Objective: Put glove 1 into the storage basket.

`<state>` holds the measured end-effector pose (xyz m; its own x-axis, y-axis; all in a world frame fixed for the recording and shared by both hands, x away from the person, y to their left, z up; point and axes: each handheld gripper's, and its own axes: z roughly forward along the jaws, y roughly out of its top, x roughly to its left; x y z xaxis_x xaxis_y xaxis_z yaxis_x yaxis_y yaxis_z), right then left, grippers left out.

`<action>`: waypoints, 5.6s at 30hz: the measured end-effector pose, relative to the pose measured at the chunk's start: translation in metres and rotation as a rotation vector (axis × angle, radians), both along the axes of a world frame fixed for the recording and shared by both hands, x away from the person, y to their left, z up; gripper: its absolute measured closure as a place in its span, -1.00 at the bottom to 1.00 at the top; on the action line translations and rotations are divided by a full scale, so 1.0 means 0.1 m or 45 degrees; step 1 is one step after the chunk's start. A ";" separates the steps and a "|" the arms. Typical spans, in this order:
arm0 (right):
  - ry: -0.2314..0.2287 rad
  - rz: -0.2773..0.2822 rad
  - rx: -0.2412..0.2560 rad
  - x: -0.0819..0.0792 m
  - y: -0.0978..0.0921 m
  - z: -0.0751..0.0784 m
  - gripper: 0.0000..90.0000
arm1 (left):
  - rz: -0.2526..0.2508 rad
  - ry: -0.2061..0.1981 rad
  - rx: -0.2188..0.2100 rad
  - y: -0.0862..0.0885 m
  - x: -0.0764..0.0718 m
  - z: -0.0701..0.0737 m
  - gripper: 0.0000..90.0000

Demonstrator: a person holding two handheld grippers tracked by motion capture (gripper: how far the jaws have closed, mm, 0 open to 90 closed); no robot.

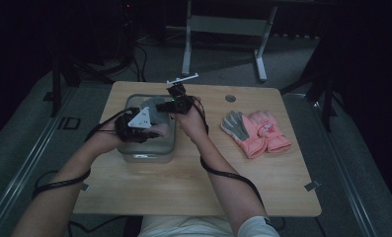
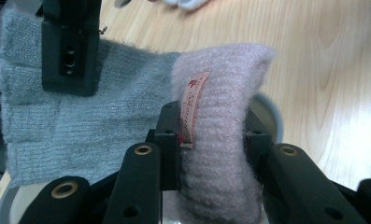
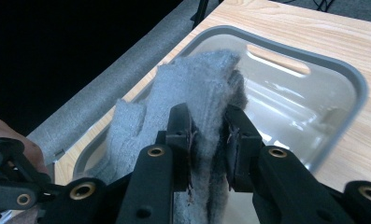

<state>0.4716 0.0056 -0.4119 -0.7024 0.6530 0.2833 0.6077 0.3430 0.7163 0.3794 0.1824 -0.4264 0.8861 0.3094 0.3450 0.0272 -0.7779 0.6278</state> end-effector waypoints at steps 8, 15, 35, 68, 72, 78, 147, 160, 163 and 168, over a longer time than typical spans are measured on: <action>0.010 0.008 -0.016 0.10 0.22 -0.12 0.65 | -0.008 0.039 0.009 0.20 0.12 -0.09 0.50; 0.043 -0.004 -0.042 0.22 0.27 -0.31 0.65 | -0.026 0.049 0.056 0.23 0.23 -0.29 0.50; 0.141 -0.026 -0.185 0.44 0.36 -0.82 0.58 | -0.045 0.150 0.277 0.04 0.51 -0.77 0.49; 0.020 0.013 -0.043 0.17 -0.35 -0.31 0.17 | 0.081 0.203 0.106 -0.02 0.39 -0.25 -0.05; 0.006 0.026 -0.050 0.09 -0.48 -0.31 0.16 | 0.078 0.214 0.088 -0.07 0.33 -0.22 -0.05; -0.026 0.049 -0.061 -0.05 -0.69 -0.32 0.08 | 0.059 0.251 0.045 -0.22 0.24 -0.21 -0.05; -0.250 -0.229 -0.368 0.11 -2.65 -0.44 0.52 | -0.109 0.352 -0.253 -1.29 -0.84 -1.40 -0.97; -0.181 -0.147 -0.487 0.15 -2.78 -0.80 0.53 | -0.072 0.333 -0.368 -1.23 -0.94 -1.42 -0.97; -0.160 -0.131 -0.494 0.12 -2.86 -0.86 0.51 | -0.069 0.331 -0.372 -1.22 -0.93 -1.42 -0.97; -0.170 -0.106 -0.515 0.07 -2.88 -0.99 0.50 | -0.067 0.336 -0.387 -1.21 -0.90 -1.43 -0.97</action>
